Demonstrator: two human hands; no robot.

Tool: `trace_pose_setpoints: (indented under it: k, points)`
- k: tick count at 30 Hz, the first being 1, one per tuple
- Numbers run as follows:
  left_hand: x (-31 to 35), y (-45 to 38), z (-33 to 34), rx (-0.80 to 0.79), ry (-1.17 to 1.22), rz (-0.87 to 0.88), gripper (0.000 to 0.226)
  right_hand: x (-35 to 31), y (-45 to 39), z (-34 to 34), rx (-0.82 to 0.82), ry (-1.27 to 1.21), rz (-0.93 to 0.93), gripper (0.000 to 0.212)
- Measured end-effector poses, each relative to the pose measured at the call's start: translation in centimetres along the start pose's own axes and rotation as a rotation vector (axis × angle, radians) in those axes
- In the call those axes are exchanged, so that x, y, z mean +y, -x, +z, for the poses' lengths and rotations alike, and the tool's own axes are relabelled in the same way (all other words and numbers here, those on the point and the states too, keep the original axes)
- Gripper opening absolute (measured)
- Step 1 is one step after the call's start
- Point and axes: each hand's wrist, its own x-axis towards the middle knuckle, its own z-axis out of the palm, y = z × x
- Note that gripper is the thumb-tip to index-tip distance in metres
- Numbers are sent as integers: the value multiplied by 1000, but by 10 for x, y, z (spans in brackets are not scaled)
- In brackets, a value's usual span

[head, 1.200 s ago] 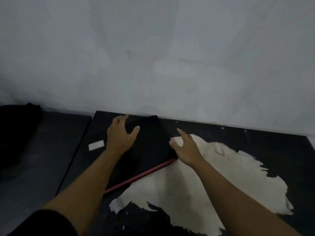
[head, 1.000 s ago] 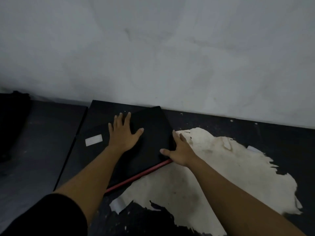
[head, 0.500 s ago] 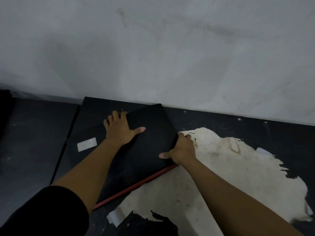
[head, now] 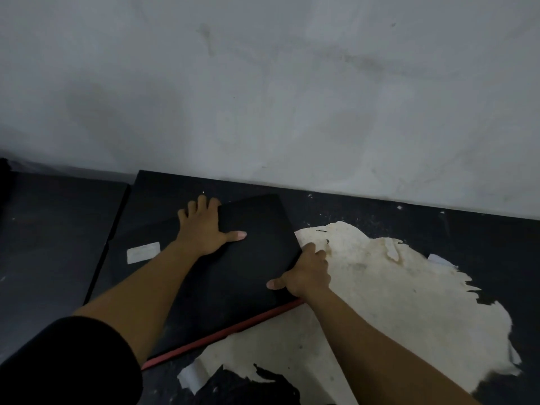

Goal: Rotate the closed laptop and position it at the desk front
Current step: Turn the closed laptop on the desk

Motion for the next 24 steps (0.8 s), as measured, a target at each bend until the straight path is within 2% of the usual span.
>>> trace_pose_setpoints:
  k: [4,7,11,15,18,24]
  points:
    - [-5,6,3,11,6,54,115,6,8,8,-7,31,-5,111]
    - [-7,14,6,66,31,63,118,-3,1,3,-9,75,-139,124]
    - [-20,37,16,217,11,-116,123,-36,-24,-12,-20,167,-468,145]
    - [-55,57,19,137,-66,-264,127,-73,-55,-20,-77,415,-643,153]
    - [-69,64,16,96,-12,-356,128,-94,-70,-21,-140,555,-676,158]
    - [-76,57,21,145,47,-304,123,-103,-80,-22,-112,558,-698,146]
